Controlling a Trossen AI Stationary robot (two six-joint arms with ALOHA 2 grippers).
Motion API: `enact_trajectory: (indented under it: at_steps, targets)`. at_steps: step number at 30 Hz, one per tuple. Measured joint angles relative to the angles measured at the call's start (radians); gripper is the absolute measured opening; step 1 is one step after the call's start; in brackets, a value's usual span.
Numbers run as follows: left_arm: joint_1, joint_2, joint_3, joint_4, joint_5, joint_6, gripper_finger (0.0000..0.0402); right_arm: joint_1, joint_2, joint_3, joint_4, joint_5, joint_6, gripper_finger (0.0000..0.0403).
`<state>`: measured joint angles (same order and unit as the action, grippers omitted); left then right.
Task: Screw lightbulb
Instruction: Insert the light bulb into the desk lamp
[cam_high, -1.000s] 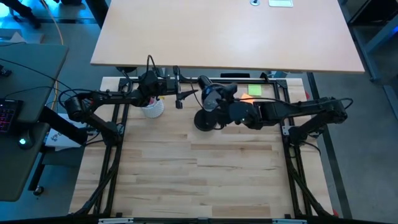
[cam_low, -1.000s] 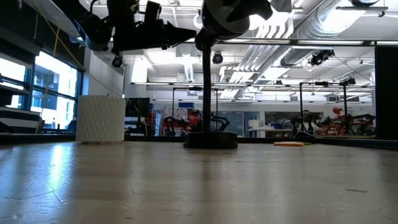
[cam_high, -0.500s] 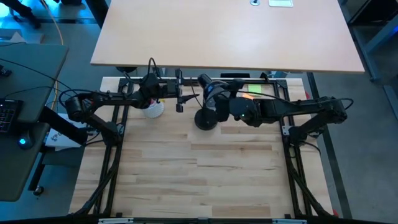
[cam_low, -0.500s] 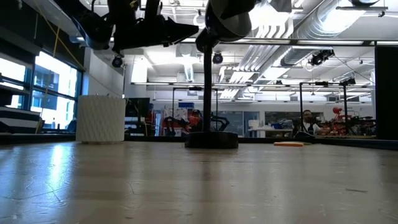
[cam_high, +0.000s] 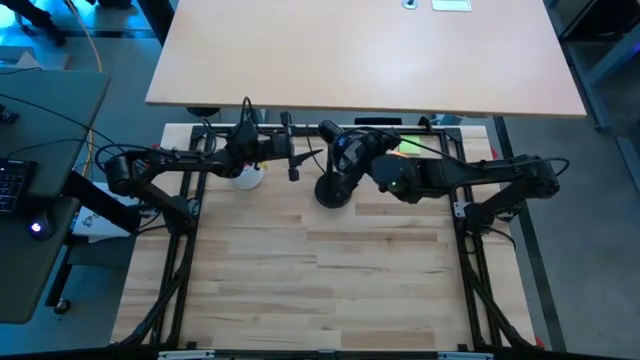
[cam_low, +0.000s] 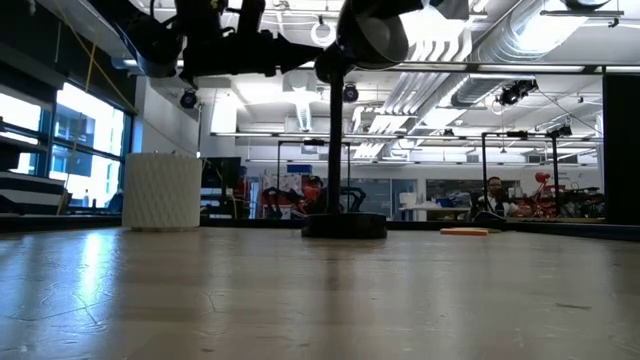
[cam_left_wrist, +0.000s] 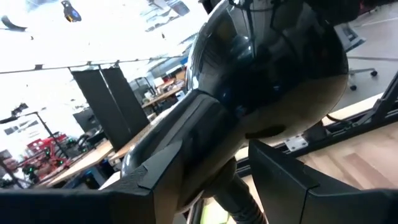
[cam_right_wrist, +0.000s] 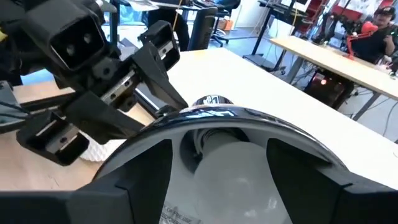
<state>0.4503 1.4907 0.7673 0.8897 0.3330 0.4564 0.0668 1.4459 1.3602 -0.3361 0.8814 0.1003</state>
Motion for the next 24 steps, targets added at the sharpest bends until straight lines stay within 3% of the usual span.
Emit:
enact_trajectory:
  at_steps: [12,18,24]
  targets:
    - [0.002,-0.002,0.000,-0.056,-0.032,-0.010,0.0176,0.054,-0.036,0.000,0.057,-0.035,-0.085,0.0258]
    - [0.006,-0.002,0.000,-0.069,-0.082,-0.079,0.0176,0.113,-0.055,0.000,0.007,0.001,-0.374,0.0258]
    - [0.050,-0.002,0.000,-0.111,-0.041,-0.212,0.0176,0.157,-0.049,0.000,-0.136,-0.014,-0.822,0.0258]
